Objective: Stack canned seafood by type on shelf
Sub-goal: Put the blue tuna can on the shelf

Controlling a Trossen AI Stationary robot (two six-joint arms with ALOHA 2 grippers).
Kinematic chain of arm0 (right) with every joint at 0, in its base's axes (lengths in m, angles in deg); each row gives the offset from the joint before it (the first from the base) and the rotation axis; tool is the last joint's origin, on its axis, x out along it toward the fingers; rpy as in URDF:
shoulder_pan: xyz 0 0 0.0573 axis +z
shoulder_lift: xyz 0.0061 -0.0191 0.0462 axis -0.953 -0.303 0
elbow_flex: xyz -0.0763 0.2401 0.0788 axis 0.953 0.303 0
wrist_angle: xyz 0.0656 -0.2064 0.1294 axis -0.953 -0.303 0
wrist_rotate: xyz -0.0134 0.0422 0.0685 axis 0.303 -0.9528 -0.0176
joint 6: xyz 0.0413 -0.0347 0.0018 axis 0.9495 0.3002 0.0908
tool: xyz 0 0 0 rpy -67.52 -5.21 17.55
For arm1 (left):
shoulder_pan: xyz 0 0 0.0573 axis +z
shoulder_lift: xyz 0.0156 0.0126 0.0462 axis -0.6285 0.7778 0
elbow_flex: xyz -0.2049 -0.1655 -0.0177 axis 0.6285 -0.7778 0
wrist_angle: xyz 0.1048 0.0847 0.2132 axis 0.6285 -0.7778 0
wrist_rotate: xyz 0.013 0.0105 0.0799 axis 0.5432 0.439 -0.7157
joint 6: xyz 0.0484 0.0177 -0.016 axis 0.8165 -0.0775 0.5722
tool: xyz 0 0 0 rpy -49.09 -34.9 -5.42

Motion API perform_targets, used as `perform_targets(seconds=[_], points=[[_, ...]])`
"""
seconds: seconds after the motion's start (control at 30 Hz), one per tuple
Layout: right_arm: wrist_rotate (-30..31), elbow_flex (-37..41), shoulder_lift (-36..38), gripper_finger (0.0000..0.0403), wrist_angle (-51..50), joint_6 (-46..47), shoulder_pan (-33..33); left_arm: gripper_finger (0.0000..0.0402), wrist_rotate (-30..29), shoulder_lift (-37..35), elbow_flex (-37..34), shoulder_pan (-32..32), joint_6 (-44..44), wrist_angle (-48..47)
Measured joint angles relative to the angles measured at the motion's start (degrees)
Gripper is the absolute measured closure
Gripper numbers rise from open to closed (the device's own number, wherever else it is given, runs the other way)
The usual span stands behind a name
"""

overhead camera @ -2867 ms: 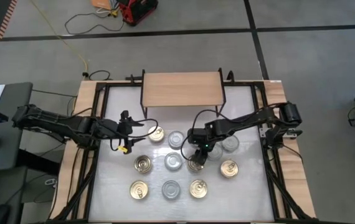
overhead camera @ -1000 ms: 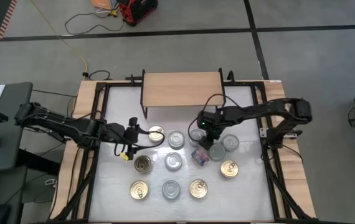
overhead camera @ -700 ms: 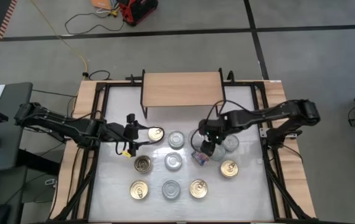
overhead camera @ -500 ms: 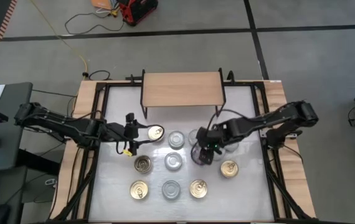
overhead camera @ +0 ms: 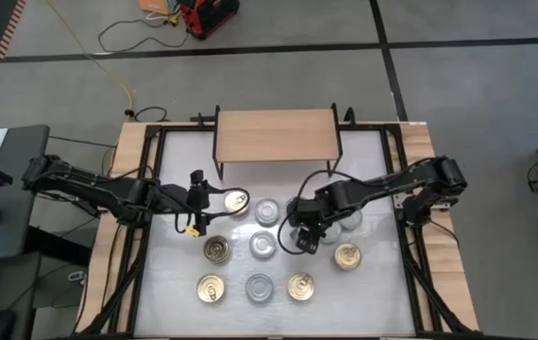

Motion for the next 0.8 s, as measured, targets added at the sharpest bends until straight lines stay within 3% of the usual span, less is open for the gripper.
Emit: perform_targets(seconds=[0.33, 0.8], points=[[-0.9, -0.5, -0.7, 0.0137, 1.7, -4.3, 0.2, 0.0124, -0.5, 0.0, 0.0, 0.0, 0.4, -0.9], [-2.5, -0.5, -5.8, 0.0137, -5.2, 3.4, -2.2, 0.0124, -3.3, -0.4, 0.0, 0.0, 2.7, -1.3]])
